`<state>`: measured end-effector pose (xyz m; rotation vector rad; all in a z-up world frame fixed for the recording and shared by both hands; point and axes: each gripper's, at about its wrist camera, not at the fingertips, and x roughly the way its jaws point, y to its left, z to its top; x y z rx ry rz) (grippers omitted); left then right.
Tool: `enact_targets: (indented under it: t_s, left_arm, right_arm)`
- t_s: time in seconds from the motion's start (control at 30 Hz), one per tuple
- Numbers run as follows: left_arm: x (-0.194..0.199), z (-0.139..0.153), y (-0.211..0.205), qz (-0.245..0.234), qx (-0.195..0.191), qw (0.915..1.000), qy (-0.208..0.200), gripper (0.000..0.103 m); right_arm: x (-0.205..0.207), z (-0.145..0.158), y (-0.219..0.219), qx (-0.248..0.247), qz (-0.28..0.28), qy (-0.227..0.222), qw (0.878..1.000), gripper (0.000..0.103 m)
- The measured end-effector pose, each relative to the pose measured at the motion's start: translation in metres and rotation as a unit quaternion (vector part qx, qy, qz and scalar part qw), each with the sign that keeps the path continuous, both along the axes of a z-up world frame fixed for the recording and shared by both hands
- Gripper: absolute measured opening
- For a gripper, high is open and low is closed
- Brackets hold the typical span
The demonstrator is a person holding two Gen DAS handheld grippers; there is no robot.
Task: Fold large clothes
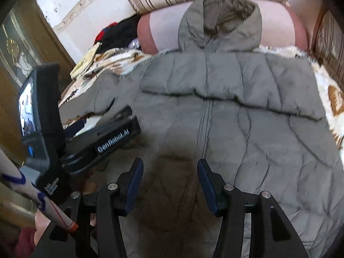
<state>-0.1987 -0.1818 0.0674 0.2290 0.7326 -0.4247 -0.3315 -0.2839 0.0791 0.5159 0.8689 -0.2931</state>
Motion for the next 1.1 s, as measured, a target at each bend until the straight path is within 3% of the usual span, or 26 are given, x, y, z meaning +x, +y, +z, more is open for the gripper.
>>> enact_targets:
  t_s: [0.3,0.83,1.1]
  left_arm:
    - [0.001,-0.001,0.000,0.001,0.000,1.0000,0.002,0.103]
    - [0.001,0.000,0.005,0.009,-0.001,0.9999,-0.007,0.103]
    - [-0.012,0.018,0.013,0.011,-0.005,0.9972,-0.073,0.103]
  right_arm:
    - [0.001,-0.005,0.000,0.018,-0.005,0.009,1.000,0.057]
    - [0.001,-0.005,0.000,-0.004,-0.012,0.014,1.000,0.057]
    - [0.001,-0.004,-0.002,-0.023,-0.020,0.014,0.999,0.057]
